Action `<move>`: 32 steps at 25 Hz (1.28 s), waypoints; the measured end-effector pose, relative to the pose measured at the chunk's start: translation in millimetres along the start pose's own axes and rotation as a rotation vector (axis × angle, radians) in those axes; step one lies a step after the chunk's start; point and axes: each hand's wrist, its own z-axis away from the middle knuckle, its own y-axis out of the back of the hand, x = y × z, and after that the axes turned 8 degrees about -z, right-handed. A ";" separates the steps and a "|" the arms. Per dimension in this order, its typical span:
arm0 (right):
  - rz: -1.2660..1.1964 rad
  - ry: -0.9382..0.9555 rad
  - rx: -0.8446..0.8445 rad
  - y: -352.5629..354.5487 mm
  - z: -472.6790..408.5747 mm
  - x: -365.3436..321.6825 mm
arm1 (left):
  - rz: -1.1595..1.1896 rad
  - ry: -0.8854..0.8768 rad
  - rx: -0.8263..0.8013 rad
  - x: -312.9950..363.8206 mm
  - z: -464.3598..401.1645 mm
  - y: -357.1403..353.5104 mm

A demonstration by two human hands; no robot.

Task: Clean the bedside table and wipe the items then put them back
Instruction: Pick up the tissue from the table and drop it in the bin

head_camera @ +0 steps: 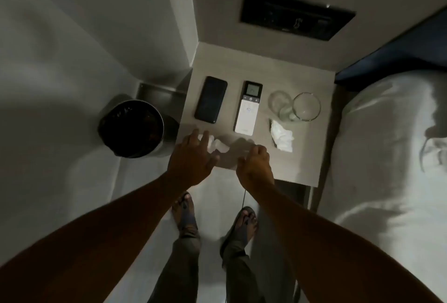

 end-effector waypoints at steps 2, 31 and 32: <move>-0.016 0.006 0.055 -11.4 -10.3 -2.2 | 0.012 0.012 0.021 -0.2 -11.6 -6.2; -0.530 -0.251 -0.049 -130.2 -69.0 -153.9 | 0.549 0.371 0.182 -172.7 -10.8 -11.3; -0.638 -0.308 0.026 -107.8 -62.2 -132.3 | 0.538 0.303 0.212 -149.0 -15.1 -8.2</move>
